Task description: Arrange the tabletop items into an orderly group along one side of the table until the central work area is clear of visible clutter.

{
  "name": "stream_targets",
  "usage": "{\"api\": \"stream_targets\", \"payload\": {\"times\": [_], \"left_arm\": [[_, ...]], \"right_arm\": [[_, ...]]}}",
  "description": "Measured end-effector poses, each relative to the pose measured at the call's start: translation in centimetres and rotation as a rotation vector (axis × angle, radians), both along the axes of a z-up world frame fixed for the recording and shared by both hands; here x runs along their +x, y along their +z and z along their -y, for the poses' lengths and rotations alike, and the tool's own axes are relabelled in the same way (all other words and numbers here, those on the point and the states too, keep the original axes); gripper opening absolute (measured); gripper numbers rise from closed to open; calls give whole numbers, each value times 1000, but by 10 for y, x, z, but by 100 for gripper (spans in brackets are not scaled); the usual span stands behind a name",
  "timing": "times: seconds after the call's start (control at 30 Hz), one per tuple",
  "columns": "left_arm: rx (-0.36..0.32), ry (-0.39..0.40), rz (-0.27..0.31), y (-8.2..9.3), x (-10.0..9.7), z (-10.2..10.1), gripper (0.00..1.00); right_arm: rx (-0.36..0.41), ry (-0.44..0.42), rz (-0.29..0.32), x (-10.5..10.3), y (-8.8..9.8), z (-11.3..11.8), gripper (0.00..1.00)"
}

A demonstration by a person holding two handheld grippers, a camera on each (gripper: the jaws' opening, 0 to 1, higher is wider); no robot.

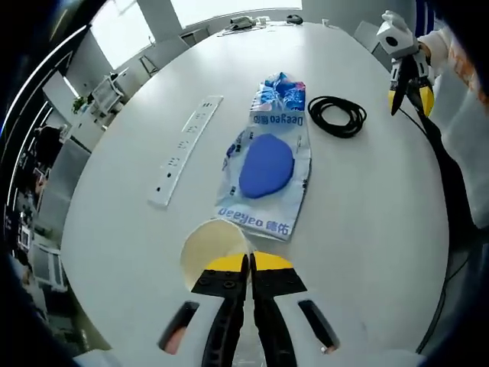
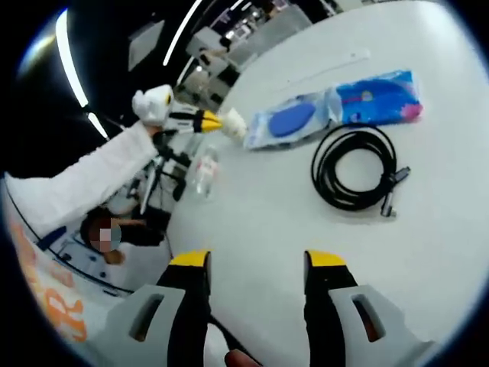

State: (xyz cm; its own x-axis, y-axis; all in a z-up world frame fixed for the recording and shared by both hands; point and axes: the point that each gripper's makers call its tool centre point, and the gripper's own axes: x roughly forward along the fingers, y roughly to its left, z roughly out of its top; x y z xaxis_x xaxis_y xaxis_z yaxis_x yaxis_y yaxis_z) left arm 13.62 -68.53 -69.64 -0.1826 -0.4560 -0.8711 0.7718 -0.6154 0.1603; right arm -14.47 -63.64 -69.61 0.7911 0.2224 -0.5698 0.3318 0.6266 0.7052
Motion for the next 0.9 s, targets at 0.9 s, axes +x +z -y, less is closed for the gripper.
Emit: {"api": "stream_targets", "payload": {"times": [0.9], "left_arm": [[-33, 145, -38, 10, 0, -5, 33]], "right_arm": [[3, -18, 8, -5, 3, 1, 47]]}}
